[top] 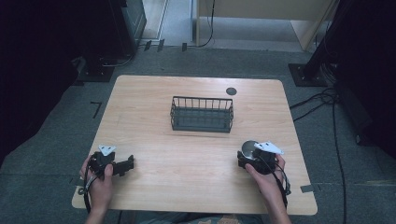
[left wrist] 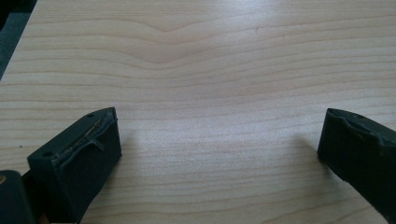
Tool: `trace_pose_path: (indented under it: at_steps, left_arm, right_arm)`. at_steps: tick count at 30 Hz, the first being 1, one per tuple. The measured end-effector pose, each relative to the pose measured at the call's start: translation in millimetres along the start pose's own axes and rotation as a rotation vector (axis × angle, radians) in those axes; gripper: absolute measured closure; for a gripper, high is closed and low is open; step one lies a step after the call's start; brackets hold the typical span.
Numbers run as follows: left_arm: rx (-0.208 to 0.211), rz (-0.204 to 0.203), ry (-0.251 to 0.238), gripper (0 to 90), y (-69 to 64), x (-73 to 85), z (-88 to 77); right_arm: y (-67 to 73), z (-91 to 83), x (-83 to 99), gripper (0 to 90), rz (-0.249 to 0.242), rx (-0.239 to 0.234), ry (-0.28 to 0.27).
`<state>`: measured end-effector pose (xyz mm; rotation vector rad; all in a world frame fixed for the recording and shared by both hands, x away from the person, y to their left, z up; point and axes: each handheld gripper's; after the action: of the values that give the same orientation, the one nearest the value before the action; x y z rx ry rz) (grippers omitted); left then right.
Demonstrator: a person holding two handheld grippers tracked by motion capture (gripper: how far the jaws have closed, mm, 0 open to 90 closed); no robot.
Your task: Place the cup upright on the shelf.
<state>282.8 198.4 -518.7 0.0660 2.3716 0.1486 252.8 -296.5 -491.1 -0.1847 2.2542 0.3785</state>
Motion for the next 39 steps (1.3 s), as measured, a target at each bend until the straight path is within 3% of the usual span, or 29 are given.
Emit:
trace_pose_path:
  at_steps: [18,39]
  left_arm:
    - [0.0,0.0,0.0,0.0,0.0,0.0,0.0]
    - [0.0,0.0,0.0,0.0,0.0,0.0,0.0]
  right_arm:
    - [11.5,-12.7,-29.9,17.6,-0.037,-0.033,-0.037]
    - [33.9,-10.3,-68.6,17.6,-0.088,-0.081,-0.078]
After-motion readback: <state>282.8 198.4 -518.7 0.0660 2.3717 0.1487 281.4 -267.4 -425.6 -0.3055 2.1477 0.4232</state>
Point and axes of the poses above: each handheld gripper's, and its own axes: z roughly forward along the jaws, x roughly out of its underside, y roughly to its left, and after that the axes turned 9 degrees about -x, right-handed
